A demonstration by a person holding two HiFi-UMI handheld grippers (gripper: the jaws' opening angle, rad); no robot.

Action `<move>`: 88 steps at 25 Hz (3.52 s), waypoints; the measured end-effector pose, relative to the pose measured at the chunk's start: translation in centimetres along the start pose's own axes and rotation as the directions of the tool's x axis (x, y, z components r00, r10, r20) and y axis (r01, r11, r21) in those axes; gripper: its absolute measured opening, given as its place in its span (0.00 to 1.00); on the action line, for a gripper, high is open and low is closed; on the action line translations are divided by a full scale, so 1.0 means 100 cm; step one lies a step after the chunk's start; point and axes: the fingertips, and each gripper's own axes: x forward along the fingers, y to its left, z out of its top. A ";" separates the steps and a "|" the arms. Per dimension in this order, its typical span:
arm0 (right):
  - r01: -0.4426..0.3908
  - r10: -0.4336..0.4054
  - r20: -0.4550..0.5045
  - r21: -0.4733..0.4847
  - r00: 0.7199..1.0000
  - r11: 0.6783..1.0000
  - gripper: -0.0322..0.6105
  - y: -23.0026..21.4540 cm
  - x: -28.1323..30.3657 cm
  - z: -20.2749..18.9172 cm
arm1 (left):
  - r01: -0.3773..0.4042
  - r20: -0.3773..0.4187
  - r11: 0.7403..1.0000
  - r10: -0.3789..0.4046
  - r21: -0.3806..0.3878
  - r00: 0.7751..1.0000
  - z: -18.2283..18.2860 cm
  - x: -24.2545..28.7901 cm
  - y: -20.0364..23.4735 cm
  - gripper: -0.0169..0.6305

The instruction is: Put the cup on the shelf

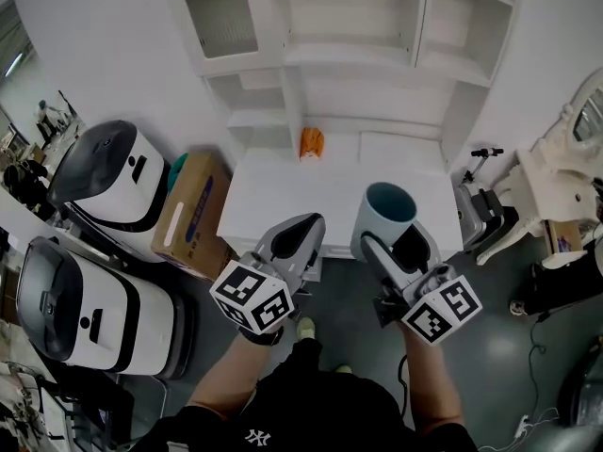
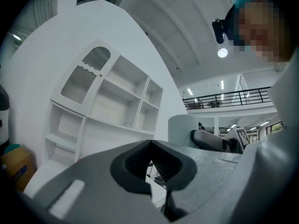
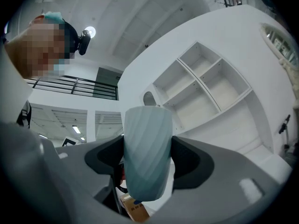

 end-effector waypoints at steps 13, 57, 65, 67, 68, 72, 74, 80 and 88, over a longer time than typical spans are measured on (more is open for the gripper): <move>0.075 -0.074 0.008 -0.131 0.997 0.989 0.58 -0.044 0.134 -0.007 | 0.062 -0.012 0.998 -0.062 0.027 0.998 0.033 0.061 0.127 0.03; 0.098 -0.132 -0.063 -0.383 0.989 0.919 0.58 -0.260 0.425 0.087 | -0.087 0.076 0.996 0.084 0.037 0.994 0.090 0.253 0.296 0.03; 0.135 -0.165 -0.057 -0.353 0.985 0.926 0.58 -0.288 0.445 0.096 | -0.078 0.084 0.997 0.075 0.028 0.994 0.092 0.271 0.302 0.03; 0.149 -0.181 -0.062 -0.350 0.981 0.925 0.58 -0.296 0.451 0.096 | -0.077 0.083 0.997 0.075 0.026 0.994 0.092 0.274 0.303 0.03; 0.156 -0.192 -0.070 -0.352 0.979 0.923 0.58 -0.300 0.454 0.096 | -0.078 0.082 0.997 0.076 0.024 0.994 0.092 0.275 0.304 0.03; 0.175 -0.233 -0.117 -0.375 0.965 0.910 0.58 -0.314 0.467 0.090 | -0.083 0.078 0.996 0.081 0.014 0.994 0.089 0.279 0.309 0.03; 0.177 -0.248 -0.140 -0.391 0.959 0.903 0.58 -0.319 0.473 0.086 | -0.084 0.078 0.996 0.083 0.010 0.994 0.088 0.280 0.311 0.03; 0.180 -0.291 -0.198 -0.440 0.936 0.880 0.58 -0.327 0.476 0.071 | -0.084 0.079 0.996 0.084 0.001 0.993 0.086 0.280 0.314 0.03; 0.188 -0.305 -0.205 -0.450 0.930 0.873 0.58 -0.329 0.464 0.068 | -0.067 0.075 0.998 0.067 -0.007 0.995 0.083 0.282 0.310 0.03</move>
